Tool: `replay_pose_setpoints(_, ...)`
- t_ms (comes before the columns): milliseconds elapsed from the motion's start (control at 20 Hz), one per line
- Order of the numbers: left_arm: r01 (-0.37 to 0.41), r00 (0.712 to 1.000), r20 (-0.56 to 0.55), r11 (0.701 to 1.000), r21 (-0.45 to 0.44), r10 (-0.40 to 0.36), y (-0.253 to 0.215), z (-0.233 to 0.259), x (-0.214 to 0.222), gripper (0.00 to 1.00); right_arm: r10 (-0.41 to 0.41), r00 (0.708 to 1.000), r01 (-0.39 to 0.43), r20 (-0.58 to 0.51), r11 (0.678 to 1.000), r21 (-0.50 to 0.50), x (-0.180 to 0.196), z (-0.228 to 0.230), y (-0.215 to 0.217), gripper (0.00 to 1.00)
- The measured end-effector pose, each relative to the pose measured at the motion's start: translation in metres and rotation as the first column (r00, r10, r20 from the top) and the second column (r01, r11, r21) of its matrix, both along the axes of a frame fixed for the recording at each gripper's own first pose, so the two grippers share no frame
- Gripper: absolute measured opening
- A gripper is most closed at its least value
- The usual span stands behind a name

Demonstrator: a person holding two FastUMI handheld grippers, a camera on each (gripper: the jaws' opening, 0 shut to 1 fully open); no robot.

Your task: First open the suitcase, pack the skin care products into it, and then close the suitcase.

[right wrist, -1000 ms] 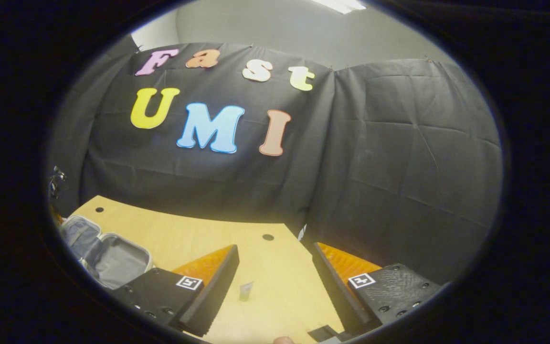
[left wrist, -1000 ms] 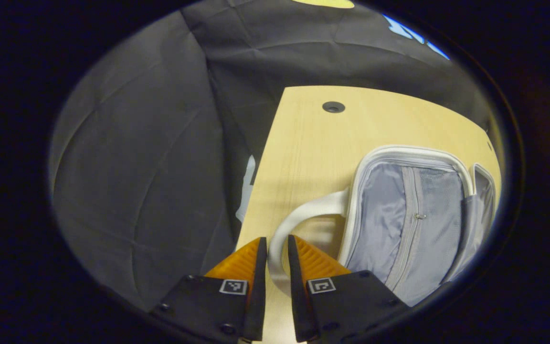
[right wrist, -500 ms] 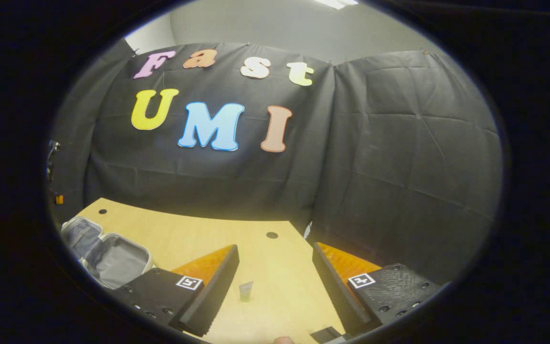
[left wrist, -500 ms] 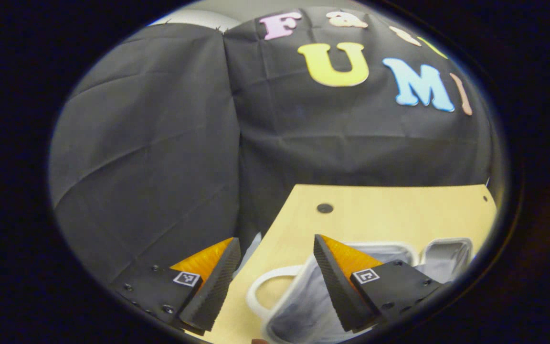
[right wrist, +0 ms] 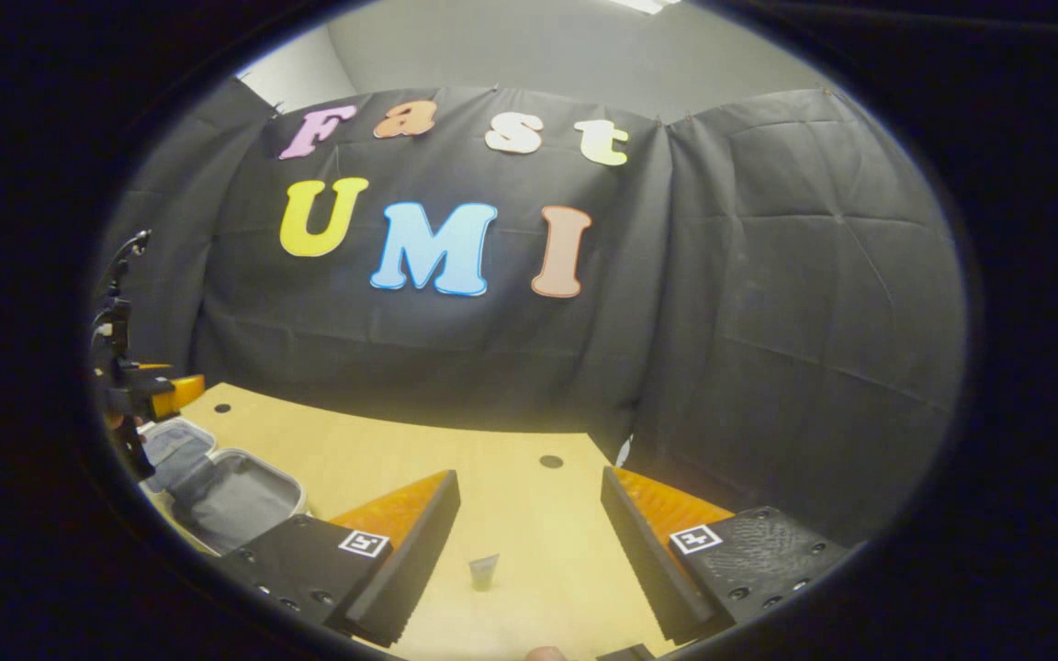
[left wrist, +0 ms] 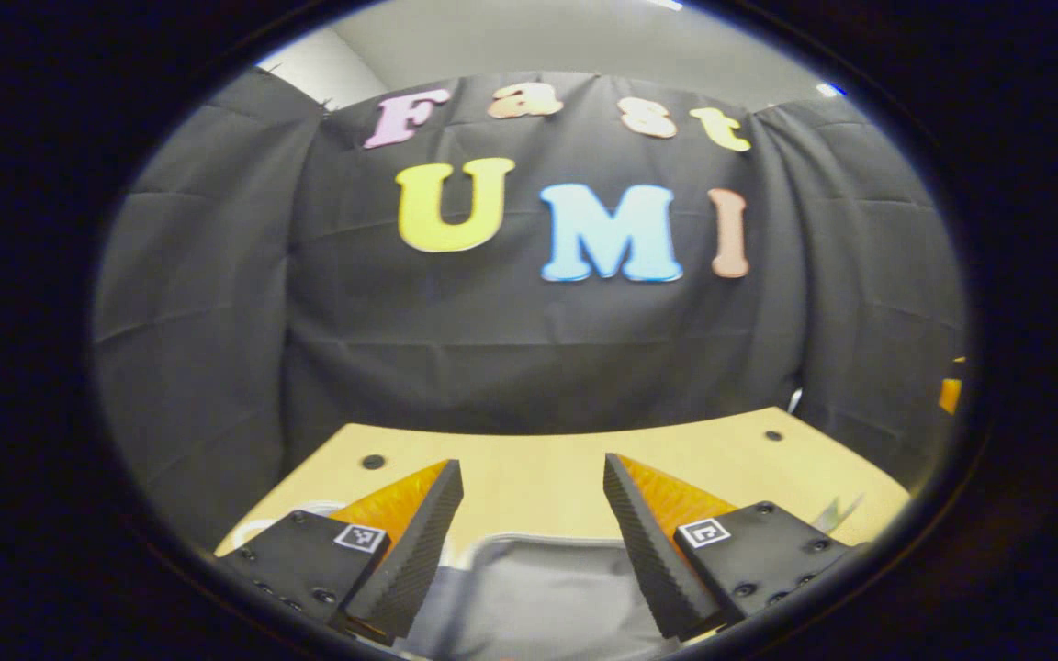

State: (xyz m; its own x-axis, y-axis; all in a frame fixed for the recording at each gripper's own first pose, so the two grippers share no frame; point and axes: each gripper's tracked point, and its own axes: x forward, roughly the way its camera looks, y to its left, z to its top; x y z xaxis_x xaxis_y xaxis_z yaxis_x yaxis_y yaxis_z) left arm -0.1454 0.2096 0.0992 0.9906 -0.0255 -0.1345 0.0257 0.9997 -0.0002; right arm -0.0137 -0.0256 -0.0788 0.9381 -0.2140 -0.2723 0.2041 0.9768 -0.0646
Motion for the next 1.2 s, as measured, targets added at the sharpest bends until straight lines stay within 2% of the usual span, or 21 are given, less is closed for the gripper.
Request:
replay_pose_setpoints(50,0.049,0.999,0.013,0.999,-0.003,-0.048,-0.042,-0.004,0.005,0.99,0.004,1.000,-0.004,-0.004,1.000,0.006,-0.001,-0.002,-0.003,0.94)
replay_pose_setpoints(250,0.224,0.974,0.035,0.973,-0.062,-0.222,-0.175,-0.029,0.007,0.99,0.013,0.999,-0.013,-0.034,1.000,0.000,-0.003,-0.016,-0.018,0.94)
replay_pose_setpoints(500,0.339,0.940,0.048,0.940,-0.048,-0.337,-0.275,-0.056,0.000,0.99,0.014,0.998,-0.014,-0.054,1.000,0.003,0.000,-0.029,-0.038,0.94)
replay_pose_setpoints(700,0.347,0.938,0.004,0.937,-0.041,-0.347,-0.305,-0.103,0.007,0.99,0.010,0.998,-0.009,-0.067,1.000,0.011,0.000,-0.038,-0.049,0.94)
replay_pose_setpoints(950,0.344,0.930,-0.127,0.939,-0.027,-0.345,-0.324,-0.193,0.016,0.99,0.007,0.996,-0.006,-0.085,1.000,0.016,-0.006,-0.047,-0.058,0.94)
replay_pose_setpoints(1100,0.330,0.924,-0.197,0.944,-0.023,-0.328,-0.325,-0.237,0.018,0.92,0.006,0.996,-0.004,-0.095,1.000,0.024,-0.010,-0.051,-0.059,0.94)
replay_pose_setpoints(1200,0.327,0.915,-0.251,0.945,0.003,-0.315,-0.323,-0.255,0.018,0.80,0.008,0.995,-0.005,-0.100,1.000,0.027,-0.011,-0.054,-0.058,0.94)
